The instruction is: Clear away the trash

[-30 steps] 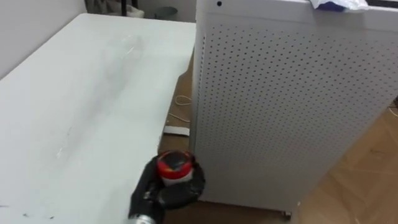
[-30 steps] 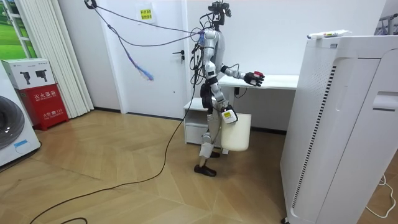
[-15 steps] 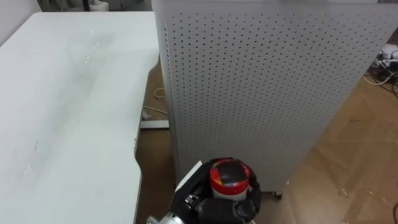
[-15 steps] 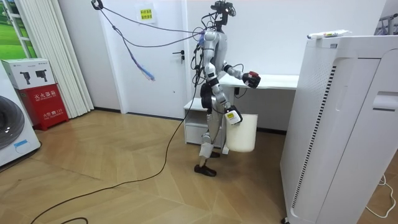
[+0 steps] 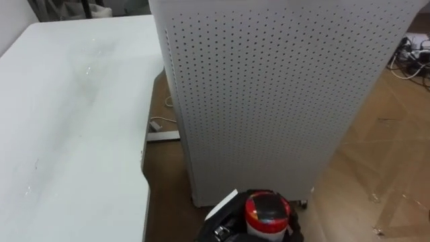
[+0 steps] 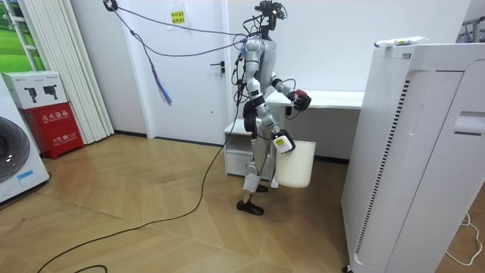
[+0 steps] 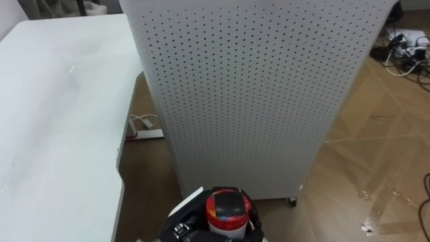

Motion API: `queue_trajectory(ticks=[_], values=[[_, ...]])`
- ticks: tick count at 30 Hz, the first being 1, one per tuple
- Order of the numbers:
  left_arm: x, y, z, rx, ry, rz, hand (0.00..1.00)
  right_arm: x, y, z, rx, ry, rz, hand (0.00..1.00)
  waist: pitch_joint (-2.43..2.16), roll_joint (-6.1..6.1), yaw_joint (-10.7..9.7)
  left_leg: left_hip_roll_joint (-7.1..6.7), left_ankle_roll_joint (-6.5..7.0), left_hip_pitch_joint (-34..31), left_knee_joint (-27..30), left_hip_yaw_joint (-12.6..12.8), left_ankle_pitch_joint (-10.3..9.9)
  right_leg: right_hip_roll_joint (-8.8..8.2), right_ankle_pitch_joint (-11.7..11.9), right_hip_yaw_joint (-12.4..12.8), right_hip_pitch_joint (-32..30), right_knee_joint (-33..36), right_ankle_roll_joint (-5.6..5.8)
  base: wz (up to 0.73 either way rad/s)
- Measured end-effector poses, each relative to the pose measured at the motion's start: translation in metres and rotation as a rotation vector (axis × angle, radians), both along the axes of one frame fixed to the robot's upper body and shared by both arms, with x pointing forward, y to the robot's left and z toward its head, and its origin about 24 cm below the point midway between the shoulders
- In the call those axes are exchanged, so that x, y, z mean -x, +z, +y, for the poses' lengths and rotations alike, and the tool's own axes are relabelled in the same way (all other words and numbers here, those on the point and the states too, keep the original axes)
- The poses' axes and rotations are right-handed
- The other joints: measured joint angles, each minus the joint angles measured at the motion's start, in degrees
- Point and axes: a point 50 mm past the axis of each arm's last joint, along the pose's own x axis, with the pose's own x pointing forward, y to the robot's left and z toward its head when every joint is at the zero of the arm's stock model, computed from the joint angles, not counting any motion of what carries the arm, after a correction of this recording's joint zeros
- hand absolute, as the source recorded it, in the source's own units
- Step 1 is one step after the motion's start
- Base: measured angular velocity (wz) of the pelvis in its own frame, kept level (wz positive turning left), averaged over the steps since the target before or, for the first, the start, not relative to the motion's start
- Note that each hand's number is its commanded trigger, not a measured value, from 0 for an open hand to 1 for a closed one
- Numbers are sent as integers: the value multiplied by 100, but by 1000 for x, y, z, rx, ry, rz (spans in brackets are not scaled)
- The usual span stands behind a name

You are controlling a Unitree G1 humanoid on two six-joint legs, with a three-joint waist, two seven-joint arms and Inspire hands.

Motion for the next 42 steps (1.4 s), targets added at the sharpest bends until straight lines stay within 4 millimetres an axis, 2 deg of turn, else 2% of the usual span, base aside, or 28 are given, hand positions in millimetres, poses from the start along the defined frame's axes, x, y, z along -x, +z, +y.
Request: queue_trajectory(ticks=[4,12,16,19,22,26,30,34,38,40,41,42], values=[[0,-1,2,-12,-4,2,0,-4,3,0,4,-7,-20,100,-4,8,9,3,0,-20,-5,72,0,5,0,84,-80,34,0,-11],[1,-2,2,-20,-17,-4,0,-1,2,1,5,1,-11,100,-19,75,10,3,0,-51,-12,57,0,13,0,112,-114,42,0,0],[5,-11,5,-47,-16,26,0,8,-3,-3,22,-5,19,100,-16,102,14,-1,1,-29,-17,82,0,16,0,188,-108,48,0,-4],[8,-25,9,-105,-19,65,0,9,-2,-8,30,-11,22,100,-12,95,-1,5,1,26,-41,200,0,25,1,230,-100,57,1,-14],[12,-35,12,-144,-25,99,0,14,-4,-9,36,-19,34,100,0,76,-9,-16,0,40,-51,218,0,30,1,245,-114,67,1,-3],[14,-43,18,-178,-22,122,0,17,-5,-10,40,-23,42,100,48,-3,1,-17,1,110,-106,322,0,29,-8,324,-145,61,5,-11],[13,-43,19,-182,-21,121,0,21,-7,-11,41,-25,50,100,32,-93,-19,-24,1,124,-119,397,0,14,-16,410,-223,112,17,-14],[16,-55,27,-251,-26,150,0,24,-8,-10,39,-25,55,100,22,-137,-178,-23,3,120,-124,409,-2,-9,-25,447,-227,162,29,-6],[21,-72,40,-394,-42,178,0,34,-9,-13,20,-49,62,100,20,-167,-153,-21,13,251,-123,784,-13,11,-22,525,-349,288,27,-43],[22,-79,48,-433,-23,204,0,35,-9,-12,9,-51,59,100,34,-206,-100,-3,24,381,-131,1105,-29,8,-16,530,-467,464,15,-95],[22,-83,56,-455,0,227,0,34,-9,-11,1,-44,59,100,33,-257,-14,15,30,491,-135,1388,-41,10,11,515,-573,544,-30,-136],[22,-88,63,-477,23,249,0,34,-9,-10,-1,-43,57,100,20,-265,117,88,19,578,-128,1628,-107,-15,82,223,-627,573,-100,-145]])
